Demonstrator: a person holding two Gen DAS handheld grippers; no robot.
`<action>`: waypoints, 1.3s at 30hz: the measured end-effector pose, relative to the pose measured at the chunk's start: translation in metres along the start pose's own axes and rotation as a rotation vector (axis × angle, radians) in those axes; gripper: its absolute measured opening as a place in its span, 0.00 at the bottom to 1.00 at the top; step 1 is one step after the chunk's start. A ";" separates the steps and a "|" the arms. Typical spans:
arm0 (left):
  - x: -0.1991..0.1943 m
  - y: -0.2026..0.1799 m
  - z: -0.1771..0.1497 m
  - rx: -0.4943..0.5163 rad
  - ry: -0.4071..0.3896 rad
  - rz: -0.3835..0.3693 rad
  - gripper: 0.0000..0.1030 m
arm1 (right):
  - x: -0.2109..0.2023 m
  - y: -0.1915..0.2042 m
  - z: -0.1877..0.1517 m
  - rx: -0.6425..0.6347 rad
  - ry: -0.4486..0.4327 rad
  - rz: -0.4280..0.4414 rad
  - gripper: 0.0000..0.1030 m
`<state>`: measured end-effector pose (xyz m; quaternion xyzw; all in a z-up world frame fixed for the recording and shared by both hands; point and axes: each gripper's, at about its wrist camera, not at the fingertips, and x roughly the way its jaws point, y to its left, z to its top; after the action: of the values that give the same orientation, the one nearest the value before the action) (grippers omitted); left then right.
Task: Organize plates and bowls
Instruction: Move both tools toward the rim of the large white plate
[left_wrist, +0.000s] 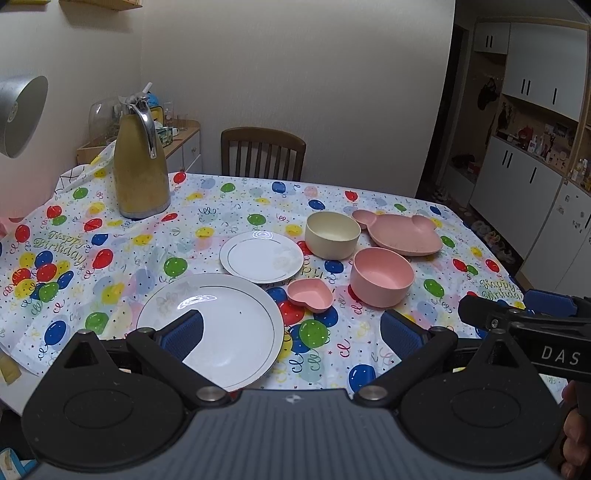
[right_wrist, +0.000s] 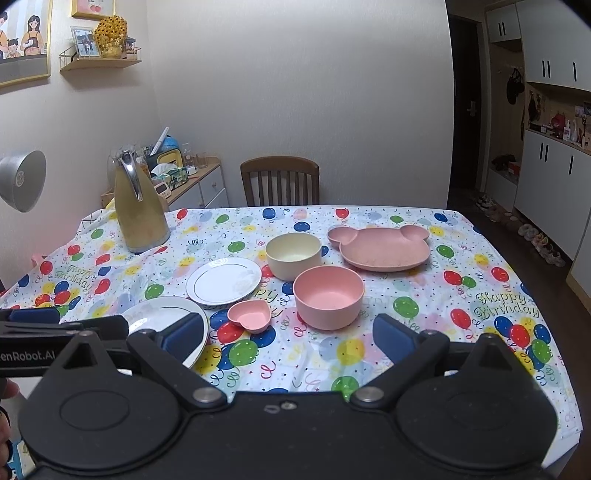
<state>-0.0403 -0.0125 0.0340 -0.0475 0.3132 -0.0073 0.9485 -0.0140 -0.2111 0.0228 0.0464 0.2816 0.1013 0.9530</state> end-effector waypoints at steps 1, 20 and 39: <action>-0.001 0.000 0.000 0.000 -0.003 0.000 1.00 | 0.000 0.000 0.000 -0.001 -0.002 0.000 0.95; -0.007 -0.001 0.003 0.009 -0.033 0.000 1.00 | -0.005 -0.002 0.002 -0.002 -0.030 -0.012 0.95; 0.060 0.065 -0.008 -0.072 0.049 0.157 1.00 | 0.072 0.010 0.006 -0.065 0.048 -0.010 0.95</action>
<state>0.0024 0.0485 -0.0144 -0.0569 0.3391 0.0773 0.9358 0.0469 -0.1857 -0.0087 0.0113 0.3010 0.1066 0.9476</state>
